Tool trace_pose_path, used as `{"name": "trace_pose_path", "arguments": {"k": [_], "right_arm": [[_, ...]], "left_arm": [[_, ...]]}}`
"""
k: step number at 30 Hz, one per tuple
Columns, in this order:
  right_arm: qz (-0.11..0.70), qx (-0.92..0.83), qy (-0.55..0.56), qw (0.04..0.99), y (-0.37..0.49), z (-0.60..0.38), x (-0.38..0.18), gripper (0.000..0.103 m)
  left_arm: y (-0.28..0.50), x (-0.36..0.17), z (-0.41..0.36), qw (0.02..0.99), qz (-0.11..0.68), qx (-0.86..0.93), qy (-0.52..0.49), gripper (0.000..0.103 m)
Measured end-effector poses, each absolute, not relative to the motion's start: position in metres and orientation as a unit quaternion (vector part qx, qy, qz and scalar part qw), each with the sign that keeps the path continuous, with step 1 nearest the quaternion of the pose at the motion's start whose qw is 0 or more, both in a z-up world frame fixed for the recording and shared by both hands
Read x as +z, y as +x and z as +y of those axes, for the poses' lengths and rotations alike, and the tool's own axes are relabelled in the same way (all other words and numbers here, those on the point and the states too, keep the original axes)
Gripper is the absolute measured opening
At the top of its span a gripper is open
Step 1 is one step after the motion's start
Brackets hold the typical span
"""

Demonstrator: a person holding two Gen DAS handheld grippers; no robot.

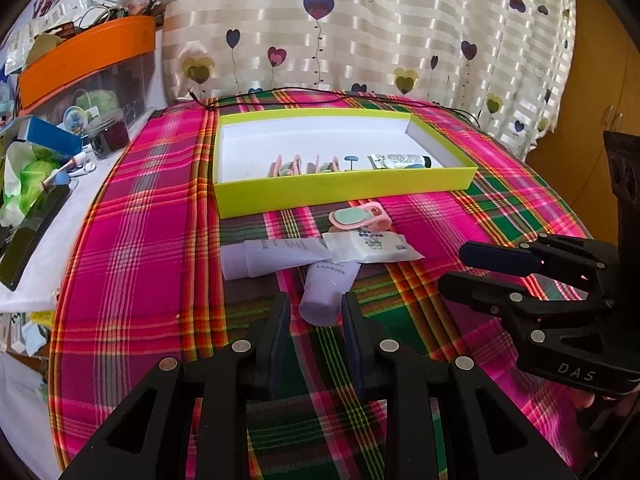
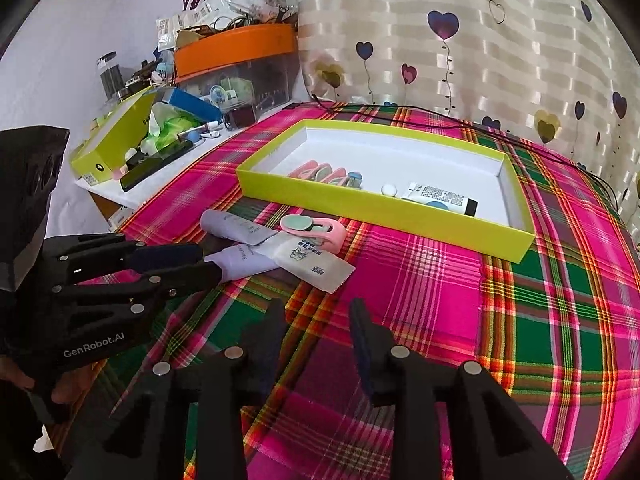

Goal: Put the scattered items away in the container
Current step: 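Grasp the lavender LANEIGE tube with the left tool while the right tool approaches the white tube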

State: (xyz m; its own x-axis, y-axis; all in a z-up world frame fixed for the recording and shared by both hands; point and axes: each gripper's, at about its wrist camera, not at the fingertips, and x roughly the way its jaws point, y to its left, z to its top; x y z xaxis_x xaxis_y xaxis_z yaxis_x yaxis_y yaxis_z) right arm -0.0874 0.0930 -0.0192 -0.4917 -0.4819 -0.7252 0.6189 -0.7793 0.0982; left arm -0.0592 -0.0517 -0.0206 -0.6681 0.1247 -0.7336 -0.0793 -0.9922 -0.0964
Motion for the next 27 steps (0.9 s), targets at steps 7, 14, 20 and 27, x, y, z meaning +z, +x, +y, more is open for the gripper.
{"name": "trace_pose_path", "arguments": {"k": [7,14,20,27], "right_arm": [[0.101,-0.855,0.392,0.324,-0.092,0.086,-0.024,0.034],[0.131,-0.854,0.384,0.327,-0.101,0.076,-0.025,0.035],[0.156,-0.848,0.382,0.333,-0.108,0.069,-0.029,0.037],[0.183,-0.838,0.378,0.348,-0.118,0.059,-0.032,0.038]], "left_arm": [[-0.064,-0.023,-0.048,0.064,-0.023,0.912,-0.404,0.027],[-0.071,-0.025,-0.046,0.068,-0.022,0.911,-0.406,0.027],[-0.074,-0.028,-0.044,0.073,-0.02,0.91,-0.407,0.027],[-0.078,-0.031,-0.043,0.08,-0.025,0.907,-0.412,0.027]]}}
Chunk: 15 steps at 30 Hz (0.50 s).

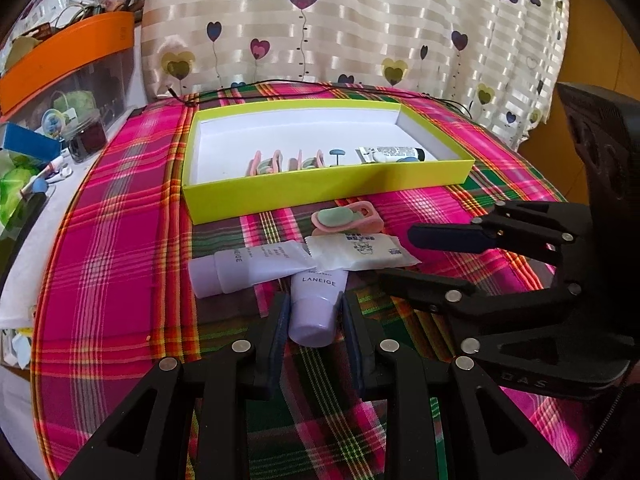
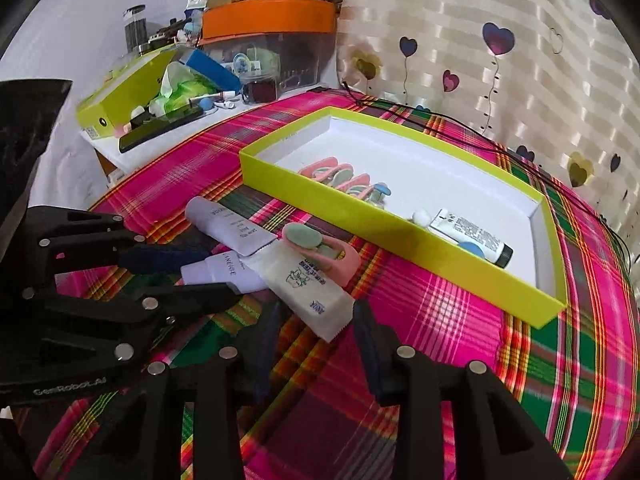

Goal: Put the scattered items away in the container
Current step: 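Grasp the lavender LANEIGE tube with the left tool while the right tool approaches the white tube, then grasp and lift the white tube with the right tool while the left tool holds the lavender tube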

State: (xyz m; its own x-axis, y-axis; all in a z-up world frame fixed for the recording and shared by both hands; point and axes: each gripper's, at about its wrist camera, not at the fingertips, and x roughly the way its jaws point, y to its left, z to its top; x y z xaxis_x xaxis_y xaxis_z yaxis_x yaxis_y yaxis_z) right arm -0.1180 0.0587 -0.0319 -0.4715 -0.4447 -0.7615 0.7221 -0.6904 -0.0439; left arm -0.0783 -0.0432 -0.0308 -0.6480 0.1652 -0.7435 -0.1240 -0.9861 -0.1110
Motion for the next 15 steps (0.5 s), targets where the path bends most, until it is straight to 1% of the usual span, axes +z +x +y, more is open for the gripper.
{"name": "trace_pose_path", "arguments": {"k": [6,11,13,15], "right_arm": [[0.201,-0.831,0.375,0.359,-0.1206,0.0503,-0.0345,0.038],[0.194,-0.829,0.38,0.363,-0.1224,0.05,-0.0348,0.037],[0.191,-0.829,0.38,0.362,-0.1226,0.0502,-0.0345,0.034],[0.189,-0.831,0.38,0.361,-0.1224,0.0503,-0.0338,0.029]], "left_arm": [[-0.0792,-0.0316,-0.044,0.082,-0.03,0.906,-0.414,0.027],[-0.0806,-0.0324,-0.0425,0.081,-0.027,0.905,-0.418,0.028],[-0.0809,-0.0325,-0.0421,0.08,-0.028,0.905,-0.418,0.028],[-0.0814,-0.0327,-0.0412,0.078,-0.026,0.904,-0.42,0.028]]}}
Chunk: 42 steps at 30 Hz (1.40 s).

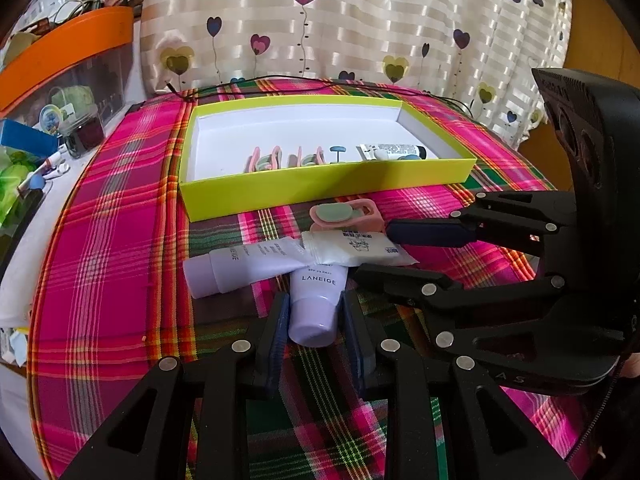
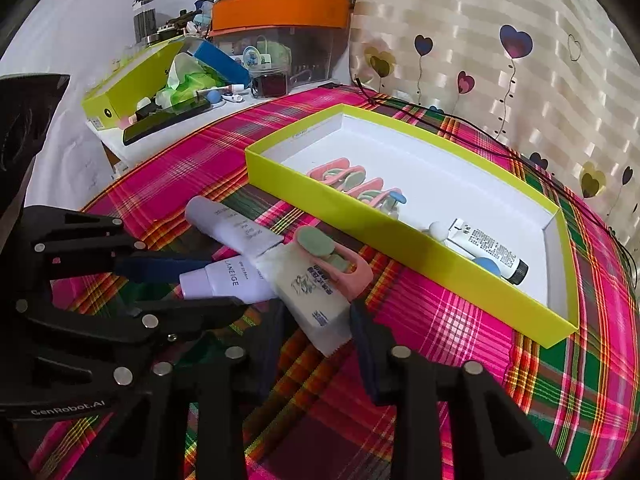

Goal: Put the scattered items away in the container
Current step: 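Grasp and lift the white tube with the right tool while the left tool holds the lavender tube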

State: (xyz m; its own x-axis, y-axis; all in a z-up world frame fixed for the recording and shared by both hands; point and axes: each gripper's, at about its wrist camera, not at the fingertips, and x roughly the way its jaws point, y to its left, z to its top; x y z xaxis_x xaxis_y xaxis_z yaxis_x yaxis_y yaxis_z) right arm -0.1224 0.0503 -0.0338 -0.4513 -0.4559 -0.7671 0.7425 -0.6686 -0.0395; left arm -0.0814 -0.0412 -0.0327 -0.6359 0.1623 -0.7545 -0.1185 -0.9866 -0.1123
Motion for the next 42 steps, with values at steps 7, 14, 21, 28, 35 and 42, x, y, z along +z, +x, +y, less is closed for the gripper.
{"name": "trace_pose_path", "arguments": {"k": [7,14,21,28,35,42], "right_arm": [[0.172,-0.834,0.377,0.364,-0.12,0.053,-0.03,0.019],[0.154,-0.839,0.375,0.363,-0.117,0.061,-0.026,0.01],[0.144,-0.84,0.375,0.365,-0.11,0.068,-0.023,0.006],[0.119,-0.843,0.378,0.363,-0.1,0.082,-0.02,0.004],[0.094,-0.847,0.381,0.359,-0.09,0.095,-0.018,0.003],[0.071,-0.853,0.376,0.355,-0.081,0.106,-0.012,0.003]], "left_arm": [[-0.082,-0.033,-0.039,0.07,-0.021,0.904,-0.42,0.028],[-0.081,-0.032,-0.036,0.062,-0.014,0.906,-0.419,0.027],[-0.075,-0.03,-0.029,0.059,-0.001,0.909,-0.413,0.027],[-0.065,-0.028,-0.026,0.056,-0.005,0.911,-0.408,0.027],[-0.053,-0.024,-0.028,0.055,-0.014,0.913,-0.403,0.027],[-0.041,-0.016,-0.027,0.057,-0.018,0.918,-0.393,0.027]]}}
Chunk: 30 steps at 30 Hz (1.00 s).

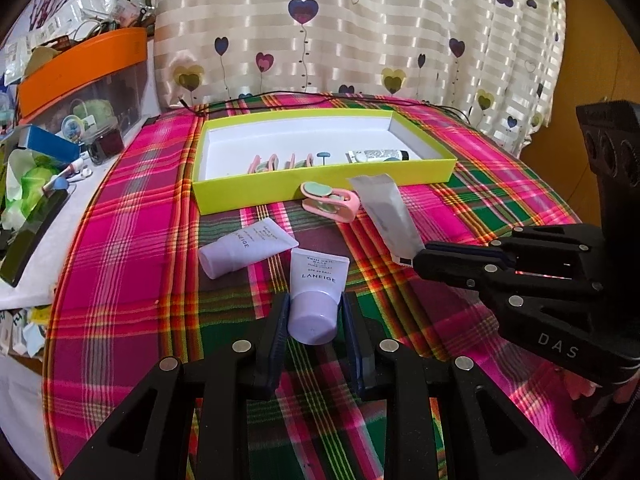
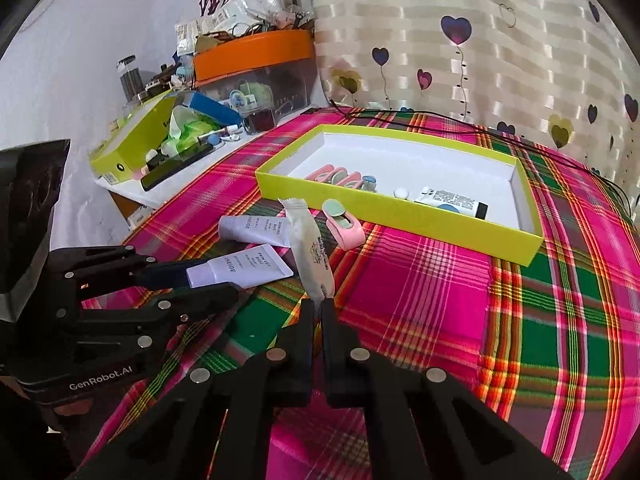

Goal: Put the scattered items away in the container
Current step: 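Grasp and lift the white tube with the right tool while the left tool holds the lavender tube, then carry the lavender tube with the left tool and the white tube with the right tool toward the tray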

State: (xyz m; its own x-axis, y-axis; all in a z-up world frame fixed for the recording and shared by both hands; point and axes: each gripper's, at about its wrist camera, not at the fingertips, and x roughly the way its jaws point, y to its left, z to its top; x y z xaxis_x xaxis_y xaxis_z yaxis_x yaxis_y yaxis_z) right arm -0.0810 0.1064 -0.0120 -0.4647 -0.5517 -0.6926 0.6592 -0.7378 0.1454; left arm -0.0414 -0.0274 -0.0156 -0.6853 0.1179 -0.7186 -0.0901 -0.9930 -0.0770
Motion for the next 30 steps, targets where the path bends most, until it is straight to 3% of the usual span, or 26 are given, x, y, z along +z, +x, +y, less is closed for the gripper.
{"name": "trace_pose_path", "arguments": {"k": [30], "right_arm": [[-0.01,-0.882,0.339,0.326,-0.069,0.146,0.023,0.003]], "left_arm": [[-0.029,0.025,-0.014,0.065,-0.008,0.937,-0.344,0.027]]}}
